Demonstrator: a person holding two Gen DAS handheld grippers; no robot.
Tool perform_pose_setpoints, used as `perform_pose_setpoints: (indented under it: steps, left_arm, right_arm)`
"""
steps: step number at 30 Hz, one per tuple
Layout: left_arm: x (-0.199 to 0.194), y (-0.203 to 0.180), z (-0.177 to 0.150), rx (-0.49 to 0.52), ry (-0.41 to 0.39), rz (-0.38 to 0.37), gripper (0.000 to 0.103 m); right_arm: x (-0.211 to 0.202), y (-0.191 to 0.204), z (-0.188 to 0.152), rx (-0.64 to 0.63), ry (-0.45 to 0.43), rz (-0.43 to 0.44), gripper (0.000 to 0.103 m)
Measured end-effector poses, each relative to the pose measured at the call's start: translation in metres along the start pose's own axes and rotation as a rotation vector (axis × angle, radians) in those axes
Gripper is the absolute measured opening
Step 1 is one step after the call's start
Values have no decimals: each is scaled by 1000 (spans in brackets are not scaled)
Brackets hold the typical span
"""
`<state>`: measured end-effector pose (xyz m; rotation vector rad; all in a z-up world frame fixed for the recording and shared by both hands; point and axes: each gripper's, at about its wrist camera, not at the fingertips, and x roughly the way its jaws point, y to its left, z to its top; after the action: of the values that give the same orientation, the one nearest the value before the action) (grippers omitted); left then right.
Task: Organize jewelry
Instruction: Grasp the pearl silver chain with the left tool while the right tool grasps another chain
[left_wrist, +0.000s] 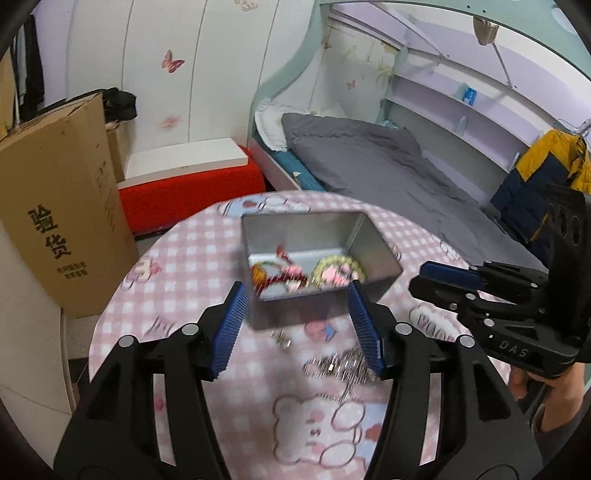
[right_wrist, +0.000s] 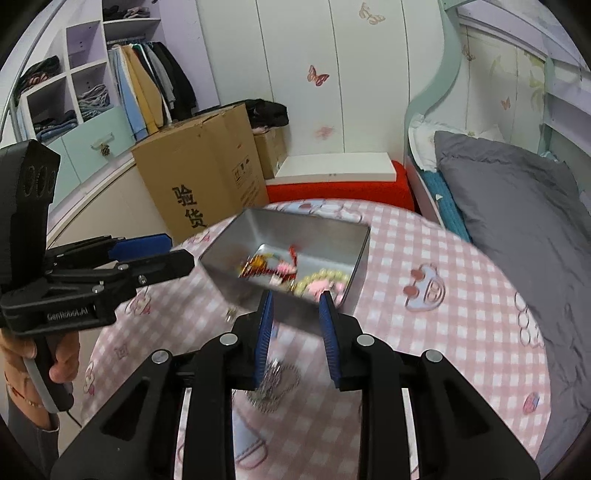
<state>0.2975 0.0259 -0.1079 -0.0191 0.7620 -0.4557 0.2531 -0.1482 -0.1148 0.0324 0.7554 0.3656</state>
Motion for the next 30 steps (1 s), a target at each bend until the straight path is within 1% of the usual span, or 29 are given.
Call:
perform_pose_setpoints:
  steps: [4, 9, 13, 16, 19, 22, 24, 30]
  left_arm:
    - [-2, 4, -22, -6, 24, 34, 56]
    - [1, 10, -46, -37, 67, 24, 56]
    - [4, 12, -58, -50, 92, 19, 56]
    - [6, 13, -62, -57, 99, 12, 56]
    - [9, 11, -64, -54, 104, 4, 56]
    - [11, 6, -64, -43, 106, -6, 56]
    - [15, -1, -64, -24, 106, -23, 56]
    - [27, -15, -65, 8, 124, -31, 56]
  right_arm:
    - [8, 12, -23, -22, 54, -1, 24]
    - [28, 25, -51, -38, 139, 13, 28]
    - [42, 38, -57, -85, 162, -28, 29]
    - [49, 43, -57, -120, 172, -29, 29]
    - [52, 42, -59, -157, 169, -74, 14]
    - [42, 30, -59, -126, 156, -53, 5]
    - [34, 23, -59, -110, 139, -60, 4]
    - [13, 3, -55, -68, 86, -80, 4]
